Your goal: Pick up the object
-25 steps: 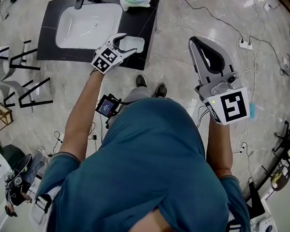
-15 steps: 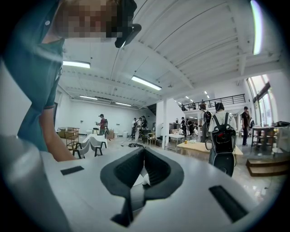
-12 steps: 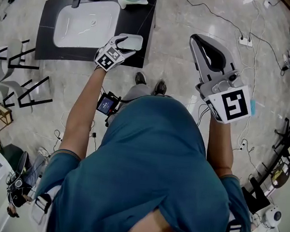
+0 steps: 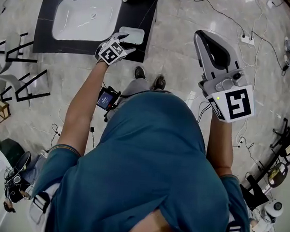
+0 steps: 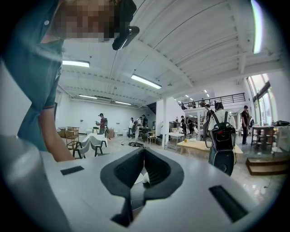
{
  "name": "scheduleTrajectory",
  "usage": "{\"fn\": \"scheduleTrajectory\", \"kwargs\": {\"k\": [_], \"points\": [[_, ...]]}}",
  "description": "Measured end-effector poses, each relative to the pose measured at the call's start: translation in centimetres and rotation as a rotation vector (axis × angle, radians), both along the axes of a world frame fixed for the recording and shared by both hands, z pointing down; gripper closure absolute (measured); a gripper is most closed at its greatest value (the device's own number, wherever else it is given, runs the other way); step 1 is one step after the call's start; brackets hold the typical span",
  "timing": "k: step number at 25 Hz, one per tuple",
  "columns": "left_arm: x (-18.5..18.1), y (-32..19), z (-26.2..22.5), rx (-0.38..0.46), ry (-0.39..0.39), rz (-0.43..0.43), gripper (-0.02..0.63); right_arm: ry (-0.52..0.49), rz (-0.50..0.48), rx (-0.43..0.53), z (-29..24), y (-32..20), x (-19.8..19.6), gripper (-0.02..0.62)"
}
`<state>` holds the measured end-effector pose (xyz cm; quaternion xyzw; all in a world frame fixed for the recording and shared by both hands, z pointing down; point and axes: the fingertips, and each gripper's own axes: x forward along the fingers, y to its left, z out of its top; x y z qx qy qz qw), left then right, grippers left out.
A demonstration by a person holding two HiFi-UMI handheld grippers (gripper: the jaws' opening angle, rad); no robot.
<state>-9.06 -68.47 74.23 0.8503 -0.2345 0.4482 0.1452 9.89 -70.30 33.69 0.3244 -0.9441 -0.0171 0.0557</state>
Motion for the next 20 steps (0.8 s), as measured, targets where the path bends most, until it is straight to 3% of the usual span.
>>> {"fn": "scheduleTrajectory", "kwargs": {"k": [9, 13, 20], "points": [[-0.1, 0.5, 1.5, -0.001, -0.058, 0.039, 0.305, 0.011, 0.006, -0.012, 0.9, 0.1, 0.1, 0.58], [-0.6, 0.5, 1.9, 0.011, -0.105, 0.077, 0.352, 0.012, 0.007, -0.015, 1.2, 0.1, -0.1, 0.58], [-1.0, -0.2, 1.8, 0.046, -0.142, 0.061, 0.443, 0.014, 0.01, -0.015, 1.0, -0.1, -0.2, 0.58]]}}
